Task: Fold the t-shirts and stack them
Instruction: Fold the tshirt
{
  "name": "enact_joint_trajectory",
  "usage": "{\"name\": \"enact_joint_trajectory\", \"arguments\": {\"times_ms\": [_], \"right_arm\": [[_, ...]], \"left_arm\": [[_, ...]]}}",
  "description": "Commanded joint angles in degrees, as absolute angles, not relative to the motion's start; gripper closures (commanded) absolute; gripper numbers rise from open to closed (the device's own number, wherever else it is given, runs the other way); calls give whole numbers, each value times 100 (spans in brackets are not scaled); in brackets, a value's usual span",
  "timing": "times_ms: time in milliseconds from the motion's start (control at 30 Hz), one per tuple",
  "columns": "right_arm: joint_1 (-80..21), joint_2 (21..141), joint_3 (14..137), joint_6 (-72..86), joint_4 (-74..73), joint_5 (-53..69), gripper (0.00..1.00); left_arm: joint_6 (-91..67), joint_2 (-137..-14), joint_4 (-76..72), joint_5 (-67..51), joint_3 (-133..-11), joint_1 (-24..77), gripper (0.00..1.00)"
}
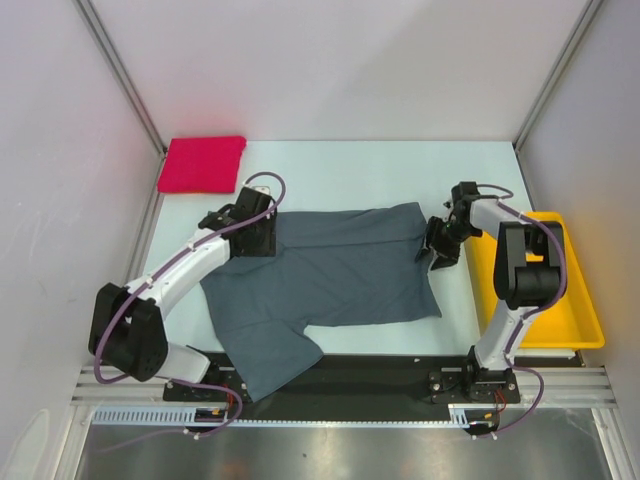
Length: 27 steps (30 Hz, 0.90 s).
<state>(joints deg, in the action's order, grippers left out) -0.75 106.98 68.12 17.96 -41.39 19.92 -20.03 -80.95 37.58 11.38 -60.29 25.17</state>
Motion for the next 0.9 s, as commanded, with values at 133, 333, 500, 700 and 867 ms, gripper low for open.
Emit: {"name": "enact_joint_trajectory", "arguments": {"times_ms": [133,333,500,700,867], "right_arm": [[70,9853,7083,1442,-4701,957,33],[-246,9371,7023,1731,-4895,1915,38],[228,8448,5891,1941,-4834,2336,37],[403,7620,4624,2514,-4387,2215,27],[536,7831,4797,2278,-3903,2461,25]], "left_arm": [[-1837,-8033,3595,1178,-6090,2400,47],[-1775,-8200,3594,862,-6152,2338,48],[-1811,-8104,3560,624,-6021,2338,49],[-1810,-8156,3674,536,-6065,2338,50],[-1863,-8200,3735,256,-6161,2285,50]]}}
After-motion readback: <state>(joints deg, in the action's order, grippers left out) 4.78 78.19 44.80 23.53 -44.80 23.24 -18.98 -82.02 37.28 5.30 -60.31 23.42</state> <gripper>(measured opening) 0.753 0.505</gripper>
